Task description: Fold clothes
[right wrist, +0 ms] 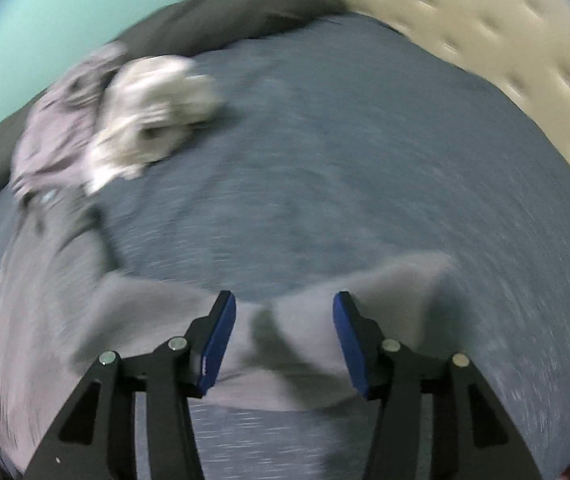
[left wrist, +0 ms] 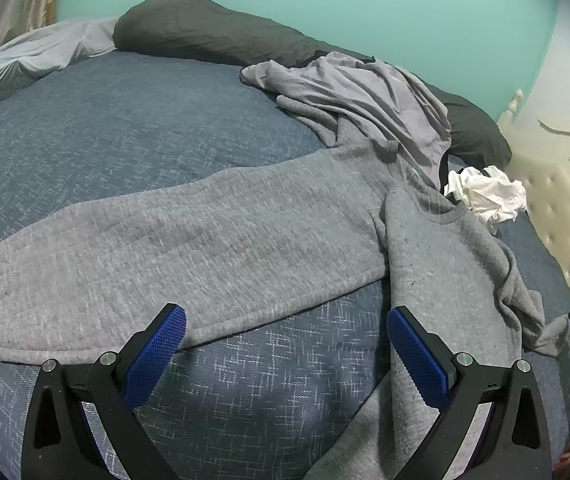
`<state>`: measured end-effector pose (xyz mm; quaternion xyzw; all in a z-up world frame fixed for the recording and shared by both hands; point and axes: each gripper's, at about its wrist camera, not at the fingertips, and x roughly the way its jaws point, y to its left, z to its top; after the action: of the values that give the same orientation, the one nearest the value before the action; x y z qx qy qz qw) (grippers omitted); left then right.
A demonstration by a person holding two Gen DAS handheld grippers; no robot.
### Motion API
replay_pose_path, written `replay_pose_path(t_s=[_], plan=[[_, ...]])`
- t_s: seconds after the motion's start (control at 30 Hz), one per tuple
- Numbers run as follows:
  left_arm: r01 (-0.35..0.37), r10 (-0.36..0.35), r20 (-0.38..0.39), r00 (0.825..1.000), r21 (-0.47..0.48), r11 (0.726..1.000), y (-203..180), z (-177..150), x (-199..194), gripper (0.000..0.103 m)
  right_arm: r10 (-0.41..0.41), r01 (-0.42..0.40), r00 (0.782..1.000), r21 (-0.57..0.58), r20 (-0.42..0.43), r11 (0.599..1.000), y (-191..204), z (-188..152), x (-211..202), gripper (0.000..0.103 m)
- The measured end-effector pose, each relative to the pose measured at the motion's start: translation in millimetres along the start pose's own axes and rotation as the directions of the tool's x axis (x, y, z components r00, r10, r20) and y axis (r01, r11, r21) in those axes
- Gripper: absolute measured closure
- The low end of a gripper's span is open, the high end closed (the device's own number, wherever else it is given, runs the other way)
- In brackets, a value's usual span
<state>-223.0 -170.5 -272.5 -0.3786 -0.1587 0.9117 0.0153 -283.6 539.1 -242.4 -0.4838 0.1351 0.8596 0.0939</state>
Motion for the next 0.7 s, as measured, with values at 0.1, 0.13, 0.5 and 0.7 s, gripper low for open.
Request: replay_pose_path(t_s=[0.1,0.13,0.5,0.7], plan=[[-0.002,0.002,-0.004,1.000,0.003,1.000,-1,-1,1,0.000,0.004,-0.001,1.000,0.108,-0.025,0.994,-27,-6,7,0.048],[-0.003,0.003,-0.005,1.000,0.003,1.000,-1,-1,2,0.000,0.008,-0.003,0.999,0.142,-0.033,0.990,-35,-9,9,0.048],[-0.005,0.005,-0.007,1.000,0.007,1.000,-1,-1,2,0.000,0.070,-0.052,0.996,0.306,-0.050,0.951,-53,-14,21,0.068],[-0.004,0.004,-0.007,1.000,0.005,1.000,0,-1,3,0.000,0.050,-0.036,0.998,0.257,-0.046,0.966,-46,-14,21,0.089]])
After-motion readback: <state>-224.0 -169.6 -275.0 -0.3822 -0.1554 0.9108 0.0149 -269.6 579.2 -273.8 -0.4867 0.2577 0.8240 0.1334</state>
